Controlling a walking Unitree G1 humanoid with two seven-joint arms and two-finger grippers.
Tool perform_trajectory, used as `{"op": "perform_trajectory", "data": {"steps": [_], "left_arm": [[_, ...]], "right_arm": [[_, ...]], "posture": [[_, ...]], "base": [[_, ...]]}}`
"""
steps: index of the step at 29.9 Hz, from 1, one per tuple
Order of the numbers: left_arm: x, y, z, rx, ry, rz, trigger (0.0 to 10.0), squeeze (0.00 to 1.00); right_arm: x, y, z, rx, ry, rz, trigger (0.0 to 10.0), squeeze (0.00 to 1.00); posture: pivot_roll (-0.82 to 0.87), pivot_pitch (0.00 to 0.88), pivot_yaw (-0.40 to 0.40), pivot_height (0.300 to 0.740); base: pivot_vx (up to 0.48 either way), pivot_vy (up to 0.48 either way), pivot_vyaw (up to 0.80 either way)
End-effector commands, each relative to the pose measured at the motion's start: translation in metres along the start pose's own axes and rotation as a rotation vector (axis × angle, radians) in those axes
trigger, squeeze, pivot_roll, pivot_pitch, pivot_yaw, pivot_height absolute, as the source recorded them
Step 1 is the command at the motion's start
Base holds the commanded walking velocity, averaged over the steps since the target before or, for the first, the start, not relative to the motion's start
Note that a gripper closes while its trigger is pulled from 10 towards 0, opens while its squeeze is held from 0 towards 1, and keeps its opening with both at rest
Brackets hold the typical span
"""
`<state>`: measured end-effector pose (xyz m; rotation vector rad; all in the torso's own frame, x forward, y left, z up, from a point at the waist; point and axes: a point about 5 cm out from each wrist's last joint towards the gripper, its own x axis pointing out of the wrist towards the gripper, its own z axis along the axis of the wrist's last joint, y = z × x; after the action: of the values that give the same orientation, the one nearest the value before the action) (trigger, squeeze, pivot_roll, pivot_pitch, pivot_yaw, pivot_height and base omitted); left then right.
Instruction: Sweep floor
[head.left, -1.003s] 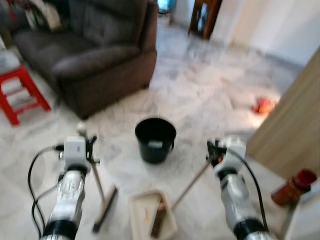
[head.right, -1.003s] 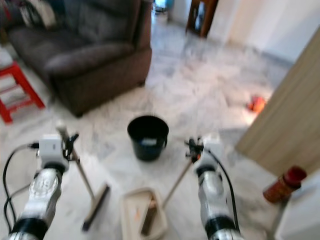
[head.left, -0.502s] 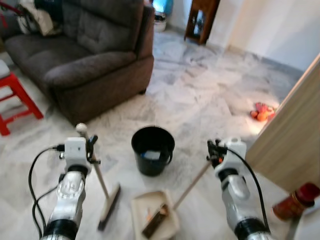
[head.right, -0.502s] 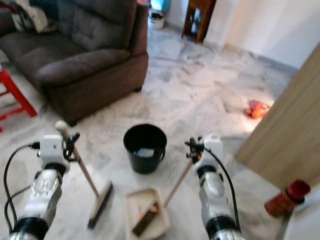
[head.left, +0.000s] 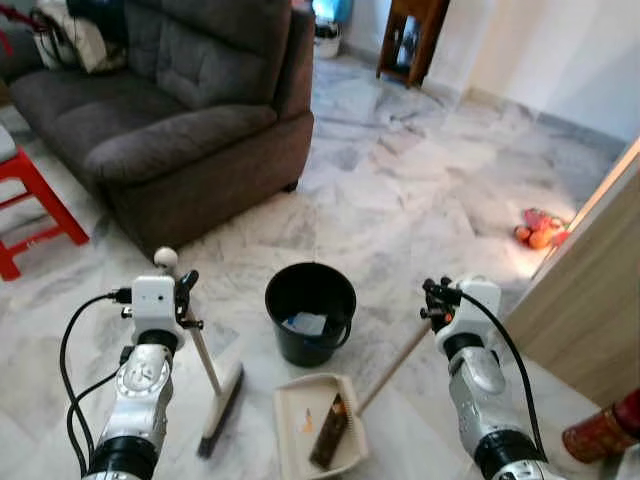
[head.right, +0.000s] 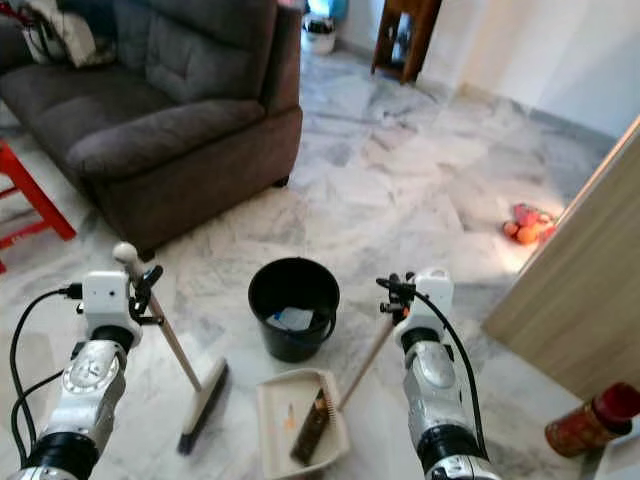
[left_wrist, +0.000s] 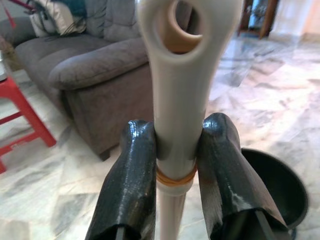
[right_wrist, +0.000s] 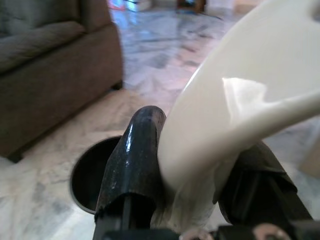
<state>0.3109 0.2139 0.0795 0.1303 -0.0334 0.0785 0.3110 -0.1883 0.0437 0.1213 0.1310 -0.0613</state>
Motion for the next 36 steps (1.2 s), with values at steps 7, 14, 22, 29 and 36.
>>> {"op": "perform_trajectory", "data": {"steps": [7,14,22,29,36], "left_arm": [[0.001,0.004,0.007,0.013,-0.035,0.001,10.0,0.0],[0.001,0.003,0.007,0.021,-0.034,-0.008,10.0,0.0],[0.002,0.002,0.007,0.027,-0.033,-0.017,10.0,0.0],[0.002,0.0,0.006,0.035,-0.032,-0.032,10.0,0.0],[0.002,-0.002,0.006,0.036,-0.032,-0.037,10.0,0.0]], "right_arm": [[0.008,-0.005,0.021,-0.021,-0.068,-0.03,10.0,0.0],[0.014,-0.001,0.036,-0.025,-0.089,-0.035,10.0,0.0],[0.019,0.0,0.064,-0.052,-0.122,-0.067,10.0,0.0],[0.019,0.009,0.085,-0.141,-0.132,-0.039,10.0,0.0],[0.015,0.013,0.102,-0.165,-0.096,-0.041,10.0,0.0]], "posture": [[0.01,0.0,-0.051,0.74],[0.01,0.0,-0.048,0.74],[0.0,0.0,-0.045,0.74],[0.0,0.0,-0.044,0.74],[0.0,0.0,-0.044,0.74]], "base": [[0.0,0.0,0.0],[0.0,0.0,0.0],[0.0,0.0,0.0],[0.0,0.0,0.0],[0.0,0.0,0.0]]}}
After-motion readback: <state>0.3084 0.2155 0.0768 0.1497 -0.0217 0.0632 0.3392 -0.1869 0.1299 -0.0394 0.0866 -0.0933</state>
